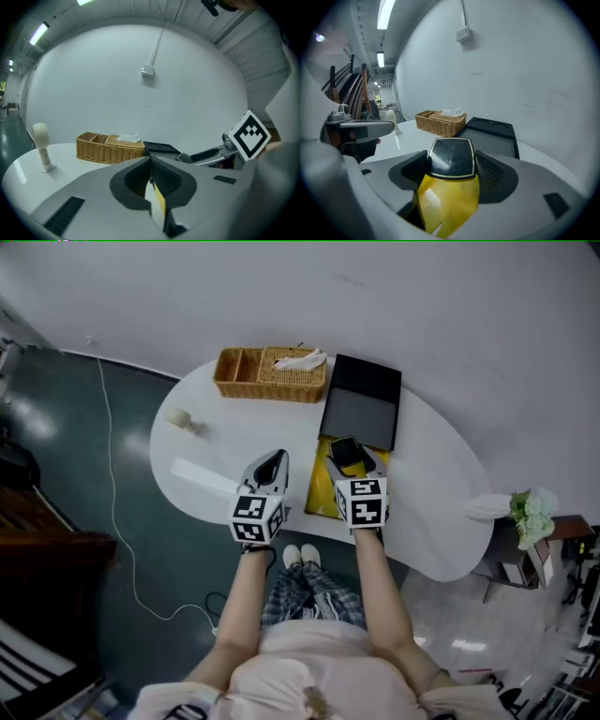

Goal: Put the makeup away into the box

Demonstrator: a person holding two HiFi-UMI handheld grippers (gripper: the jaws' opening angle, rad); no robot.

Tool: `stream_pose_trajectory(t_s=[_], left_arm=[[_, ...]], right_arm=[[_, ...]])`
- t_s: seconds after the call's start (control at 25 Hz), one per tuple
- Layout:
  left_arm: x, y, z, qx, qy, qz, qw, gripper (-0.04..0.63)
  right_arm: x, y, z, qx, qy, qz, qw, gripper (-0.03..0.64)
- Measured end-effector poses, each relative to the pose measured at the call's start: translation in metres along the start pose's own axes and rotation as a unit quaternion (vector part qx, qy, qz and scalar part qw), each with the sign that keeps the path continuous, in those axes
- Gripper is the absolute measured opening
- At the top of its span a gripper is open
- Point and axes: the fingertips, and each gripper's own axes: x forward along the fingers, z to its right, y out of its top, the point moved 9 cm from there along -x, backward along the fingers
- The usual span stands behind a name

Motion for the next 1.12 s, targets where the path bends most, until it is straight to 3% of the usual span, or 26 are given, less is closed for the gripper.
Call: stream_pose_trajectory(t_s=[0.32,0.72,0.88,0.92,1.0,1.12], left_arm=[[0.038,-0.023,0.019,0.012,-0.035,-0.043,0.9984,0.028],[0.047,-0.034,0.004,-0.001,-0.025,-0.062,0.9978,0.027],[0.046,-0.033,-0.001,-0.001,-0.019,-0.061,0.9979,0.028],[0.045,-0.033,-0.003,-0.002,-0.018,-0.061,0.998,0.028],[0.044,-0.032,-0.005,-0.004,-0.015,-0.06,0.9981,0.028],[0.042,-0.031,-0.008,-0.004,-0.01,-0.058,0.9982,0.028]], right_arm=[[0.007,-0.029,0.018,0.029,-0.008,-0.055,0.998,0.331],[0.044,-0.05,0.012,0.026,0.004,-0.167,0.986,0.332],[0.054,-0.056,0.01,0.021,0.007,-0.19,0.982,0.336],[0.055,-0.056,0.01,0.026,0.009,-0.189,0.982,0.355],[0.051,-0.051,0.01,0.045,0.015,-0.17,0.984,0.458],[0.036,-0.041,0.011,0.058,0.019,-0.137,0.989,0.503]])
